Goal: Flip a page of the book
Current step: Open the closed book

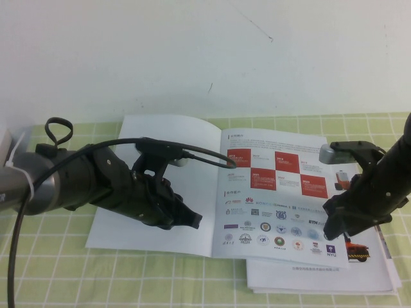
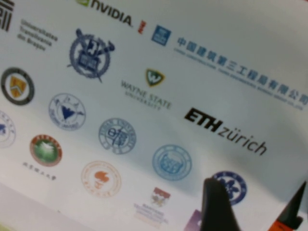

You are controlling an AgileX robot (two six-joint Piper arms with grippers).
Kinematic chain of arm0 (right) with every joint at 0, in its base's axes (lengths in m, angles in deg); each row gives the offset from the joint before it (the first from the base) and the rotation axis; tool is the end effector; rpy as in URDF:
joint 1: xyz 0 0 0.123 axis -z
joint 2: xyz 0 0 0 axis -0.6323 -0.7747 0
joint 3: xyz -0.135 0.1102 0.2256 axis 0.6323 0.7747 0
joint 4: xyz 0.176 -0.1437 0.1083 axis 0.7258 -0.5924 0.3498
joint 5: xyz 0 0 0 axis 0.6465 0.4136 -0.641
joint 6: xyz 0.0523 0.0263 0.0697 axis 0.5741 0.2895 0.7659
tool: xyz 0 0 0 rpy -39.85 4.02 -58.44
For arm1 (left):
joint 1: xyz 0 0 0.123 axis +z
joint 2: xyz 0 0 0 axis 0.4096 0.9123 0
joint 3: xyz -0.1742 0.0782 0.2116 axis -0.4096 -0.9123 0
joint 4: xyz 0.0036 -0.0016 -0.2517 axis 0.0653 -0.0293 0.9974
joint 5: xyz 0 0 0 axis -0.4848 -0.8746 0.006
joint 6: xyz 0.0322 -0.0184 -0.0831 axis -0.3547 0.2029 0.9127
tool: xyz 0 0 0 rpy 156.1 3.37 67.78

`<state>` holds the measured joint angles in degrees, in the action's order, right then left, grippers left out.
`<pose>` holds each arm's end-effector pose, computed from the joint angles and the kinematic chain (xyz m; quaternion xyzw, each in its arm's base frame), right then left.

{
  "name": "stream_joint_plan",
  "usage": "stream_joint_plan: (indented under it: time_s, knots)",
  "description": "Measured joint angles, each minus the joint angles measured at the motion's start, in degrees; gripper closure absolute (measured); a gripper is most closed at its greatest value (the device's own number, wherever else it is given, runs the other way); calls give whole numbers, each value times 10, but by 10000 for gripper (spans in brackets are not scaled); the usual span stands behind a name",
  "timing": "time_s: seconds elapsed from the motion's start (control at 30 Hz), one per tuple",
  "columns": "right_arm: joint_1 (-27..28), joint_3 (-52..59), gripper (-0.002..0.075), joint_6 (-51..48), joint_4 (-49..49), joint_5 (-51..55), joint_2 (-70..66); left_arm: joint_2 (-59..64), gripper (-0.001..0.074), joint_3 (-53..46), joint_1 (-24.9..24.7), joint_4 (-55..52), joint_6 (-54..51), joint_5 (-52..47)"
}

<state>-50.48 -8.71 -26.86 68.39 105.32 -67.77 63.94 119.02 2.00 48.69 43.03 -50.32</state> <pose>0.3523 0.0987 0.1447 -0.1675 0.9711 0.1577 0.0639 0.3287 -0.1597 0.1743 0.2033 0.9251 -0.1849 0.2621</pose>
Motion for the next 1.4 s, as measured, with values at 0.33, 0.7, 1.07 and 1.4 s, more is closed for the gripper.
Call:
stream_joint_plan:
  time_s: [0.33,0.7,1.07,1.4]
  knots:
    - [0,-2,338,-3,24,-8,0,0,738,0,0,1,0,0]
    - [0,-2,339,-29,60,-14,-1,0,738,0,0,1,0,0]
    - [5,-9,403,-29,69,-8,-21,0,738,0,0,1,-3,0]
    - [5,-8,531,-108,172,2,-36,0,738,0,0,1,-13,0]
